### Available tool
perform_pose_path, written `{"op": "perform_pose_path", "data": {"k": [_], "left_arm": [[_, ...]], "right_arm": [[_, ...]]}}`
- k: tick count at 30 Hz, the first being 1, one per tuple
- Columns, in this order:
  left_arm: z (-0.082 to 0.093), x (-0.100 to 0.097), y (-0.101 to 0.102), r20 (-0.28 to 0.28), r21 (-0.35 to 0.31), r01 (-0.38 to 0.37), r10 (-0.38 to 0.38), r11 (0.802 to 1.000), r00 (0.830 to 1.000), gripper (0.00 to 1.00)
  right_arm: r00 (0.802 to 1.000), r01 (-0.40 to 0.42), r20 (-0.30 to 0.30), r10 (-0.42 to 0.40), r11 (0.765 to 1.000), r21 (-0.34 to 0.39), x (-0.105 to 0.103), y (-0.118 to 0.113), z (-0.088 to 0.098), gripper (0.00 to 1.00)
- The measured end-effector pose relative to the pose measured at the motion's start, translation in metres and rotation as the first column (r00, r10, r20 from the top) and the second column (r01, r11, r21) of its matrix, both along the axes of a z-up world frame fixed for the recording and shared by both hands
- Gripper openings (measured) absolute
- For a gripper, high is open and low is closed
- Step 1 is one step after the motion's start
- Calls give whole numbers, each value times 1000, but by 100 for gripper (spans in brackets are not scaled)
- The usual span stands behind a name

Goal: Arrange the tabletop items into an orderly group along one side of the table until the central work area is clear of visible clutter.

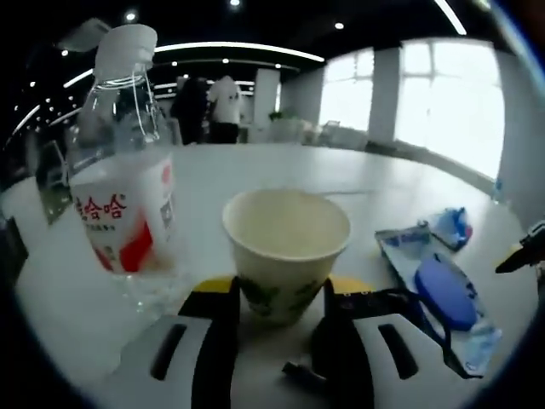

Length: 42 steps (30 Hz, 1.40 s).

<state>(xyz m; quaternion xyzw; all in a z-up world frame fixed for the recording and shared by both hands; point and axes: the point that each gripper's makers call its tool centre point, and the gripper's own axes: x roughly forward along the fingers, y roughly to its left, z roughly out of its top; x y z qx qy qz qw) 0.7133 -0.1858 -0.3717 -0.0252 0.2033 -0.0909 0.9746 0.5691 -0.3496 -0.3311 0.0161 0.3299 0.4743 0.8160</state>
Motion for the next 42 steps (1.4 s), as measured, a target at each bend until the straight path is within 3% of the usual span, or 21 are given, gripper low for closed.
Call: {"op": "perform_pose_path", "data": {"k": [6, 14, 19, 20, 24, 27, 31, 37, 42], "left_arm": [[0, -6, 6, -35, 1, -18, 18, 1000, 999, 37], [15, -16, 2, -22, 5, 15, -14, 1000, 1000, 47], [22, -24, -5, -24, 1, 35, -35, 999, 999, 50], [22, -28, -6, -29, 35, 55, -54, 998, 998, 51], [26, -38, -11, -35, 54, 90, -88, 994, 995, 56], [33, -45, -14, -33, 51, 109, -108, 993, 994, 63], [47, -54, -20, -5, 19, 128, -128, 992, 992, 82], [63, -68, -23, 10, 36, 163, -164, 986, 986, 92], [80, -83, -24, 15, -25, 152, -152, 988, 988, 99]], "right_arm": [[1000, 3, 5, -3, 1000, 8, -1, 1, 3, 92], [1000, 22, -1, -22, 998, 54, 1, 1, 14, 93], [999, 32, 34, -35, 997, 76, 6, 1, 26, 95], [998, 27, 47, -31, 997, 77, 6, 2, 29, 95], [994, -1, 106, -5, 998, 55, 6, 3, 37, 97], [991, -16, 130, 10, 999, 43, 6, 4, 41, 98], [988, -31, 152, 24, 999, 44, 4, 5, 50, 99], [984, -58, 171, 52, 998, 28, 2, 7, 60, 99], [991, -76, 113, 73, 997, 23, -4, 7, 67, 98]]}}
